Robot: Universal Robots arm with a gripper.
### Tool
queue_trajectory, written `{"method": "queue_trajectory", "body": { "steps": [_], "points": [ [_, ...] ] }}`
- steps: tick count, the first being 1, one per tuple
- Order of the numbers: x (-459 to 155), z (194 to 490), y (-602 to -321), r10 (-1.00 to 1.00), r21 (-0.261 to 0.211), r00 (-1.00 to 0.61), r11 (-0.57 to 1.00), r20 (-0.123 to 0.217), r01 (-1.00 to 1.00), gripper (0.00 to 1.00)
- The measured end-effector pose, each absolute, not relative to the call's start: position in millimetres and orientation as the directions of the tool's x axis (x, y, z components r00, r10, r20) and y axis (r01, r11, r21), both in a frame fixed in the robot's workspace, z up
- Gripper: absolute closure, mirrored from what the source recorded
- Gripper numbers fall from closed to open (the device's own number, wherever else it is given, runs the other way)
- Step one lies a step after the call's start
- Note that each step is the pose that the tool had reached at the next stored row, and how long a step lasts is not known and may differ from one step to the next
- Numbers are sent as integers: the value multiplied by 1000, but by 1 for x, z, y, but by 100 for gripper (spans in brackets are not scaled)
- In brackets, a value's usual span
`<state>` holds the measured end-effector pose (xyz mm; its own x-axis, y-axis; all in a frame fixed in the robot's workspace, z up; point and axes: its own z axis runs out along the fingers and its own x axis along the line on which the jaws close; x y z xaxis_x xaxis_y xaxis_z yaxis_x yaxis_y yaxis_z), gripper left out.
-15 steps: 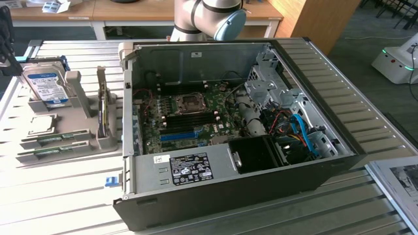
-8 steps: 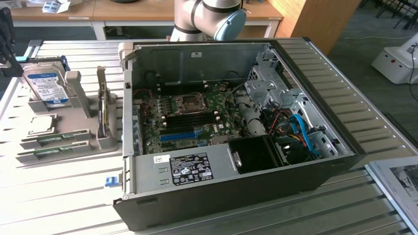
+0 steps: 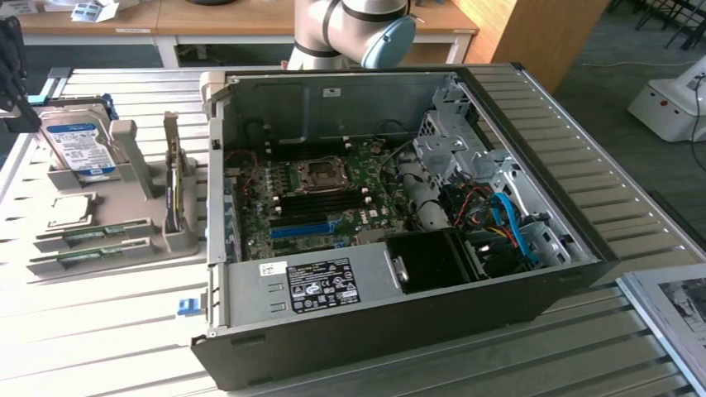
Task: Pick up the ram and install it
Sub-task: 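Pick up the ram and move it above insertion slot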
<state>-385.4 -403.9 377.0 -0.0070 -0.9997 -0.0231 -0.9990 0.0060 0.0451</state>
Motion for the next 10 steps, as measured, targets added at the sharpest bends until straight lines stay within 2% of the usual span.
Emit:
{"method": "queue_trajectory", "body": {
  "steps": [10],
  "points": [
    [-385, 373, -404, -1000, 45, -7, 6, -23, -999, 90]
  ]
}}
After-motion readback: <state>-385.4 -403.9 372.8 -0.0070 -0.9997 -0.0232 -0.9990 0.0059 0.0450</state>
